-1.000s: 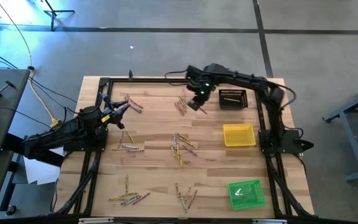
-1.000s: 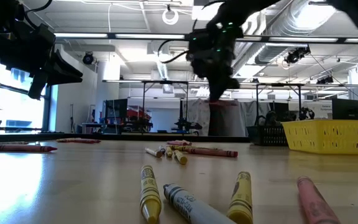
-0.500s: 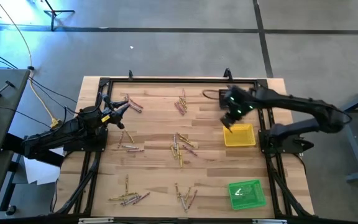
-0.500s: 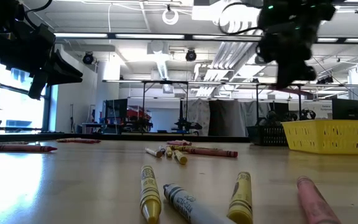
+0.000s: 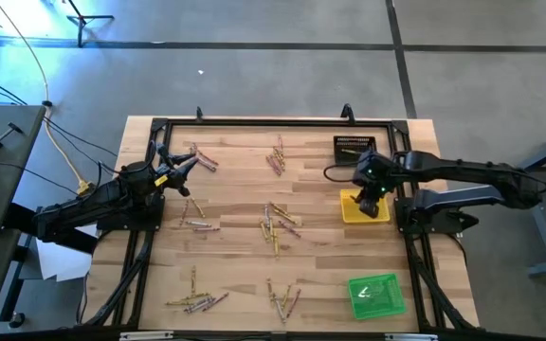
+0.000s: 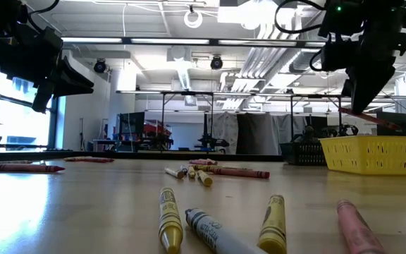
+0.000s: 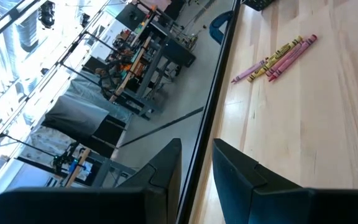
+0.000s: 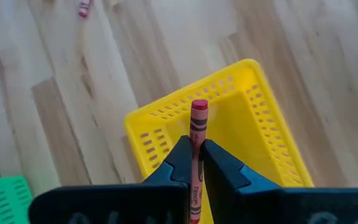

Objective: Sort crayons
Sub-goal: Put the red crayon into the yellow bin

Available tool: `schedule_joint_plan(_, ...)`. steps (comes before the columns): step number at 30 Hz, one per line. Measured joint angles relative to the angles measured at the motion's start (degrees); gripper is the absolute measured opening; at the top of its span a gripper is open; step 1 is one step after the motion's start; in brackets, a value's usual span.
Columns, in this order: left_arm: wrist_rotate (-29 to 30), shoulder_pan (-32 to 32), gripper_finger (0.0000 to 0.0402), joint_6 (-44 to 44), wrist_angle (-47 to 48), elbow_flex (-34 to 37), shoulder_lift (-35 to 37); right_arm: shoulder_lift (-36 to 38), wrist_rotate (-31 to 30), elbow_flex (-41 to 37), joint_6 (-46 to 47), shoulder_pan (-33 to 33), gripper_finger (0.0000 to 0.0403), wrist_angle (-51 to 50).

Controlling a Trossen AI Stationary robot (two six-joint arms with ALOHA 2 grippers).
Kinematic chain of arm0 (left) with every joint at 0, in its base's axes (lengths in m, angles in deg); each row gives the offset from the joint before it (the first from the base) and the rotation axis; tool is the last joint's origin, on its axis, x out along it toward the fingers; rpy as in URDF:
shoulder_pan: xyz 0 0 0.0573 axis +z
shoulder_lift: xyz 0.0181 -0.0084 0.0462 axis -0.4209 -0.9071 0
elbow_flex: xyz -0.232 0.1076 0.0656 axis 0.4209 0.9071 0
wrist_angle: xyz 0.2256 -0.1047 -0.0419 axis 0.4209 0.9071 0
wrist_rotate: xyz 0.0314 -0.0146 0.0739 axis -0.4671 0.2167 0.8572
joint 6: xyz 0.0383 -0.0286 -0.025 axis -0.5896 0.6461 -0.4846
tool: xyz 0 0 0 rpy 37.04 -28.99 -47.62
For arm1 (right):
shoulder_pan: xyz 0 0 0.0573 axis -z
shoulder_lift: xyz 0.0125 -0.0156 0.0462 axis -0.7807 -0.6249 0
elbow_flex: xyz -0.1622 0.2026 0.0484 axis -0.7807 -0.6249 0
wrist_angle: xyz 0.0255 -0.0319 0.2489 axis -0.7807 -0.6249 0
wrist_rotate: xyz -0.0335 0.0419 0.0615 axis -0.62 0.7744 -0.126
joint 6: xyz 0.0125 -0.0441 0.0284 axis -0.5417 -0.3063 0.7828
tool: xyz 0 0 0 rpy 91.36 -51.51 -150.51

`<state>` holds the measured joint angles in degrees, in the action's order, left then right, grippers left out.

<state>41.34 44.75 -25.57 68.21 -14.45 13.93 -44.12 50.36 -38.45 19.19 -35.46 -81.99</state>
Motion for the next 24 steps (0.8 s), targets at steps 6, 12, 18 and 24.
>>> schedule_joint_plan(6,0.0,0.0,0.0077,0.0,0.0,0.0,0.0,-0.1,0.1,0.0,2.8,-0.1,0.0021,-0.1)
schedule_joint_plan(12,0.0,0.0,0.0077,0.0,0.0,0.0,0.0,-0.1,0.1,0.0,5.7,-0.3,0.0073,-0.1)
schedule_joint_plan(18,0.0,0.0,0.0077,0.0,0.0,0.0,0.0,-0.1,-0.2,0.0,9.3,-0.3,0.0113,0.1)
schedule_joint_plan(24,0.0,0.0,0.0077,0.0,0.0,0.0,0.0,-0.4,-0.2,0.0,18.3,-0.2,0.0118,11.0)
